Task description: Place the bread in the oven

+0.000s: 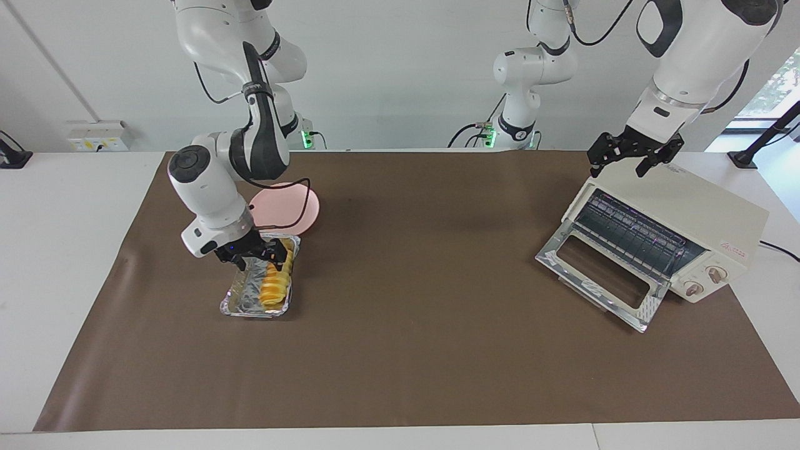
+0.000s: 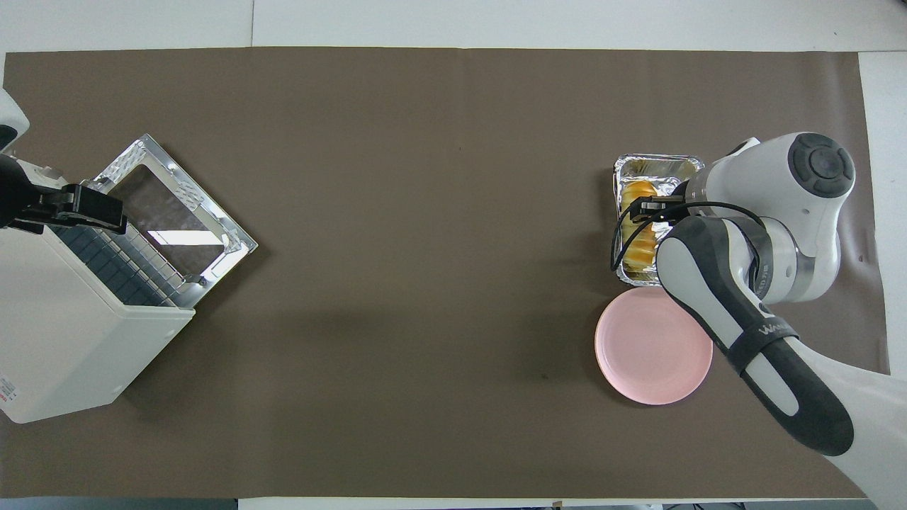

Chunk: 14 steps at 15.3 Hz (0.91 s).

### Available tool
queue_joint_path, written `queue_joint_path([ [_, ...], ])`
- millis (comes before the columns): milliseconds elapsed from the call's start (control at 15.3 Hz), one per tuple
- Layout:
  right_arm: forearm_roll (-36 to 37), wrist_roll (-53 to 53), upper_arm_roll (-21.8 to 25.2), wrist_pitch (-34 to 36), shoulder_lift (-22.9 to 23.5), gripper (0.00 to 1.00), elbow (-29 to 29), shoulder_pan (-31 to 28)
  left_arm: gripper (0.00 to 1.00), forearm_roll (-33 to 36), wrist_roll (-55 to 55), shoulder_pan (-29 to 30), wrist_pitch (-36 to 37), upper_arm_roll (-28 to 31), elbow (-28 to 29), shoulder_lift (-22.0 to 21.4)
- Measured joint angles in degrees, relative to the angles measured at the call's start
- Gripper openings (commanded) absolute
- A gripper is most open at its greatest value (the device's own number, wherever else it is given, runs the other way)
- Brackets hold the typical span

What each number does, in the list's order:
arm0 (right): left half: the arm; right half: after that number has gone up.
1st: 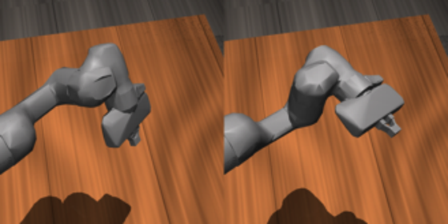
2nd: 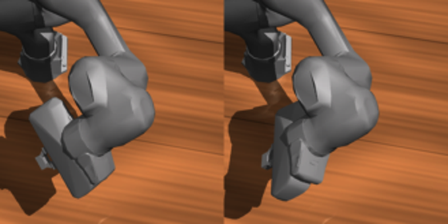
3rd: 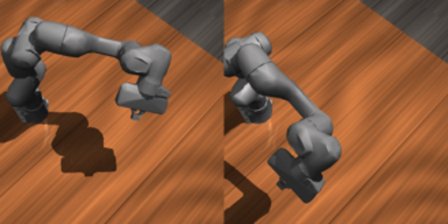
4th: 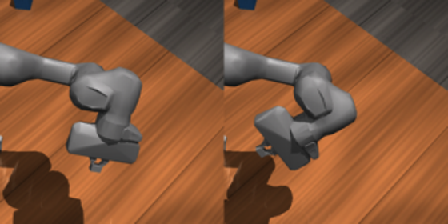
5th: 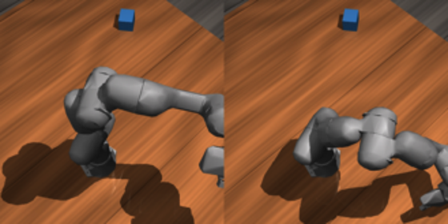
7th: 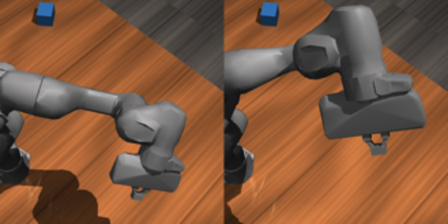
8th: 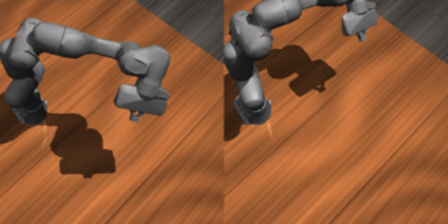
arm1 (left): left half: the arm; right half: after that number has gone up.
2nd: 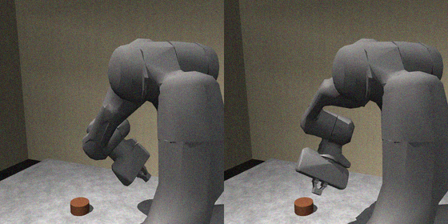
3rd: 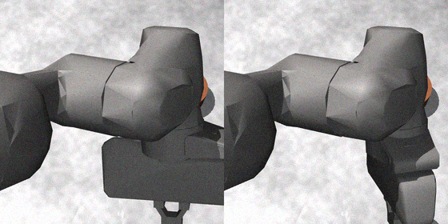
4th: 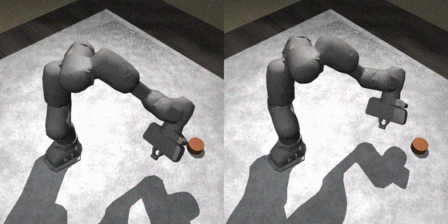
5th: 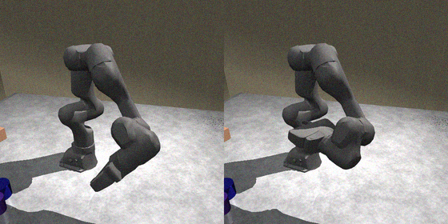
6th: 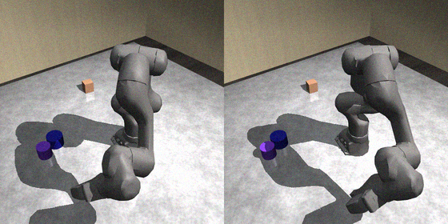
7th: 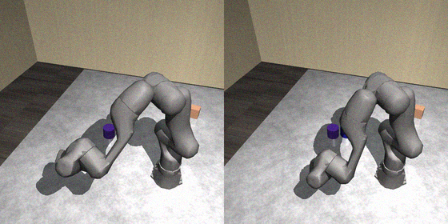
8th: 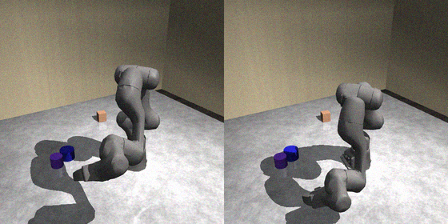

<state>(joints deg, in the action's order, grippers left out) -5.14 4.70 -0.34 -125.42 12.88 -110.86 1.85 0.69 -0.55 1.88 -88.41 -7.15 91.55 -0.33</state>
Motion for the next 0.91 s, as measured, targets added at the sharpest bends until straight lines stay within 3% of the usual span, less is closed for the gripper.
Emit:
queue_joint_path([
  [327,0.00,-5.57,0.14,0.69,-0.13,0.99,-1.49,-4.56,1.00,0.00,0.00,0.00,0.00,0.00,0.00,0.00],
  [588,0.00,-5.59,-0.10,-3.72,-0.13,0.89,-5.79,-4.46,1.00,0.00,0.00,0.00,0.00,0.00,0.00,0.00],
  [719,0.00,-5.59,-0.14,-5.21,-0.14,0.74,-7.53,-4.46,1.00,0.00,0.00,0.00,0.00,0.00,0.00,0.00],
  [915,0.00,-5.93,-0.14,-6.96,-0.15,0.27,-9.34,-4.47,1.00,0.00,0.00,0.00,0.00,0.00,0.00,0.00],
])
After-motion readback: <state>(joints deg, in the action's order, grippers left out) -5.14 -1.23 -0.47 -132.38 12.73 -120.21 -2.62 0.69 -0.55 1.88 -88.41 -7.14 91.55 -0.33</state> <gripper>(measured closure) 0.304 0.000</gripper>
